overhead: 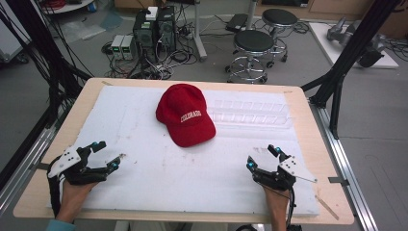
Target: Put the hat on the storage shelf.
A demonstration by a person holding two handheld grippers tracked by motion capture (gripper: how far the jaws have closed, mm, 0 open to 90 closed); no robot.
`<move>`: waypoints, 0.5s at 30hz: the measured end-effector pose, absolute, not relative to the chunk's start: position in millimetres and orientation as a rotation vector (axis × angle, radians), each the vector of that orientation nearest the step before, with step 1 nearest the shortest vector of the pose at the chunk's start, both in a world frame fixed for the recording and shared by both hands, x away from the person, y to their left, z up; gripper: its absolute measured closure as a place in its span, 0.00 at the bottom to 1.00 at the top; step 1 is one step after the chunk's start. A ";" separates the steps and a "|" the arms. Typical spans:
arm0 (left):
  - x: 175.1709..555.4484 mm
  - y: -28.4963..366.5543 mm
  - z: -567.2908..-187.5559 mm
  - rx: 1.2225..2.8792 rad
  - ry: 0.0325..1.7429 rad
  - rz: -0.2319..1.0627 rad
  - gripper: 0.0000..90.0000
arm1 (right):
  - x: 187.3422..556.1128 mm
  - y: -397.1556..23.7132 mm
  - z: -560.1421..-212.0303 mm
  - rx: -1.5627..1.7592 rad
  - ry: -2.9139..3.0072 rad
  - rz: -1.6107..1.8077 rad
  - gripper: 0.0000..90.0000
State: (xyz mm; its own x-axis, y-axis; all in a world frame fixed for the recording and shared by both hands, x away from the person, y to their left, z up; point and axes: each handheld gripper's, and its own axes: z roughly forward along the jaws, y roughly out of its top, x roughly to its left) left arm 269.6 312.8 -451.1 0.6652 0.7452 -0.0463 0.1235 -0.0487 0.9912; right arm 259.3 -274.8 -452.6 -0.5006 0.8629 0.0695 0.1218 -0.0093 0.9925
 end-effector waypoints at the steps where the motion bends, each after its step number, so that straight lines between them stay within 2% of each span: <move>1: 269.6 312.8 -451.2 1.563 0.742 0.587 0.16 | 259.3 -274.9 -452.6 1.029 1.665 1.567 0.12; 15: 271.8 313.4 -450.7 1.566 0.756 0.573 0.16 | 259.5 -273.9 -452.4 1.027 1.676 1.561 0.12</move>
